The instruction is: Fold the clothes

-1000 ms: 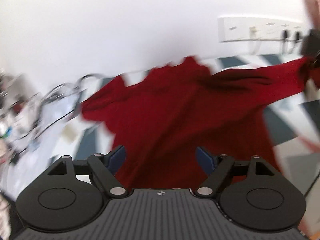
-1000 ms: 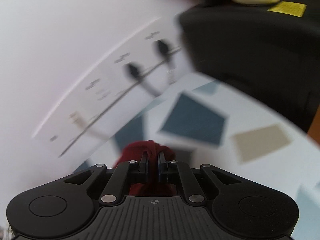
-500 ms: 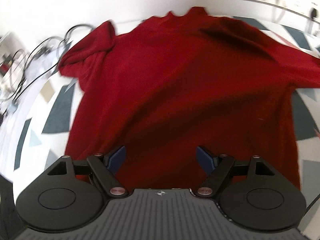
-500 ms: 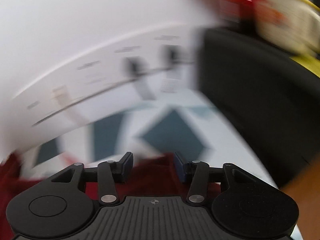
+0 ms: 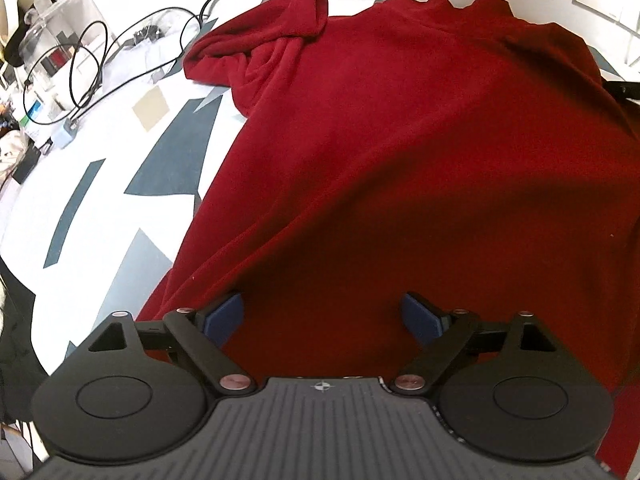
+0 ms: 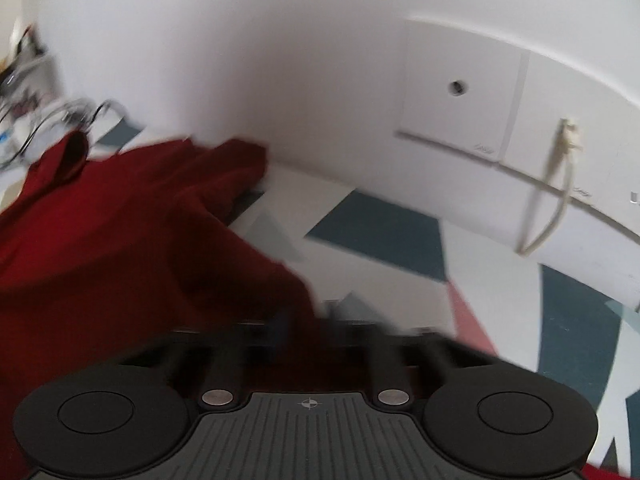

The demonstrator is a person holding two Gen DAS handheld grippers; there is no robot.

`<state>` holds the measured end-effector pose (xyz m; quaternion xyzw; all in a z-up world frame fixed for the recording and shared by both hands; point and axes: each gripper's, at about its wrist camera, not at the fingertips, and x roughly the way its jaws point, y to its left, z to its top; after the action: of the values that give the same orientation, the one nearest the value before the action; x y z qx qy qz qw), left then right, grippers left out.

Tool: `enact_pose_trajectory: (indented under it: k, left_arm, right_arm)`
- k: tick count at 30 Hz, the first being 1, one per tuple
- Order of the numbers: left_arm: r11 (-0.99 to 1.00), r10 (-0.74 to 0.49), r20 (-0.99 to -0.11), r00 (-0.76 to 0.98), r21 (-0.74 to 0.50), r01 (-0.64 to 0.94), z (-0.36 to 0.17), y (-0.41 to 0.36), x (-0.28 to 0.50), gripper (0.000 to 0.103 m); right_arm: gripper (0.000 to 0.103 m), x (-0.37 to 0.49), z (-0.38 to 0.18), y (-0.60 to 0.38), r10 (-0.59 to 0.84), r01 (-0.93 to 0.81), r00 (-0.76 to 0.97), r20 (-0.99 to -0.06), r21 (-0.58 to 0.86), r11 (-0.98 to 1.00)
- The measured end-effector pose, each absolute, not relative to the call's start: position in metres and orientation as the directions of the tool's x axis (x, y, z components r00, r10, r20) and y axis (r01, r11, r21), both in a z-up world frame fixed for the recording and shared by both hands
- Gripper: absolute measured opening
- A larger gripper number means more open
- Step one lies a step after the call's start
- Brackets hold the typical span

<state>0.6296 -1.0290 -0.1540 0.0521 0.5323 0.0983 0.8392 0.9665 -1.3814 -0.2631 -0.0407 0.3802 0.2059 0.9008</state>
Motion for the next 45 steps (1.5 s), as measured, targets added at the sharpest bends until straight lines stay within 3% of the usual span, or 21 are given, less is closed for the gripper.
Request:
enact_pose_trajectory:
  k: [7,12,14,18,19,27,36,45]
  left_arm:
    - [0.977,0.206,-0.886,0.416,0.163,-0.137,-0.156,-1.025,0.633,0.090]
    - [0.975,0.223,-0.875,0.429,0.194,-0.112,-0.157,-1.028,0.636,0.093]
    - [0.976,0.220,-0.874,0.434,0.193,-0.105,-0.158,-1.027,0.636,0.093]
    - [0.980,0.200,-0.873,0.445,0.181,-0.086,-0.159,-1.023,0.636,0.094]
    - [0.982,0.190,-0.873,0.449,0.175,-0.075,-0.158,-1.022,0.636,0.094]
    - [0.993,0.040,-0.808,0.588,0.099,0.069,-0.130,-1.004,0.604,0.094]
    - [0.973,-0.140,-0.735,0.663,0.022,0.229,-0.110,-0.931,0.547,0.097]
    - [0.920,-0.209,-0.745,0.633,0.070,0.385,-0.141,-0.864,0.486,0.098]
  right_arm:
    - [0.001,0.975,-0.259,-1.424,0.182,-0.163,0.674,-0.716,0.096,0.982]
    - [0.005,0.973,-0.260,-1.423,0.169,-0.157,0.673,-0.720,0.084,0.984]
    - [0.027,0.969,-0.259,-1.418,0.156,-0.124,0.681,-0.715,0.098,0.987]
    - [0.046,0.950,-0.245,-1.421,0.130,-0.071,0.732,-0.669,0.115,0.991]
    - [0.056,0.944,-0.243,-1.422,0.125,-0.059,0.738,-0.663,0.121,0.991]
    - [0.079,0.875,-0.224,-1.428,0.032,0.080,0.756,-0.654,0.141,0.987]
    - [0.081,0.742,-0.208,-1.388,-0.038,0.214,0.729,-0.684,0.175,0.961]
    - [0.083,0.597,-0.212,-1.252,-0.009,0.118,0.722,-0.692,0.111,0.987]
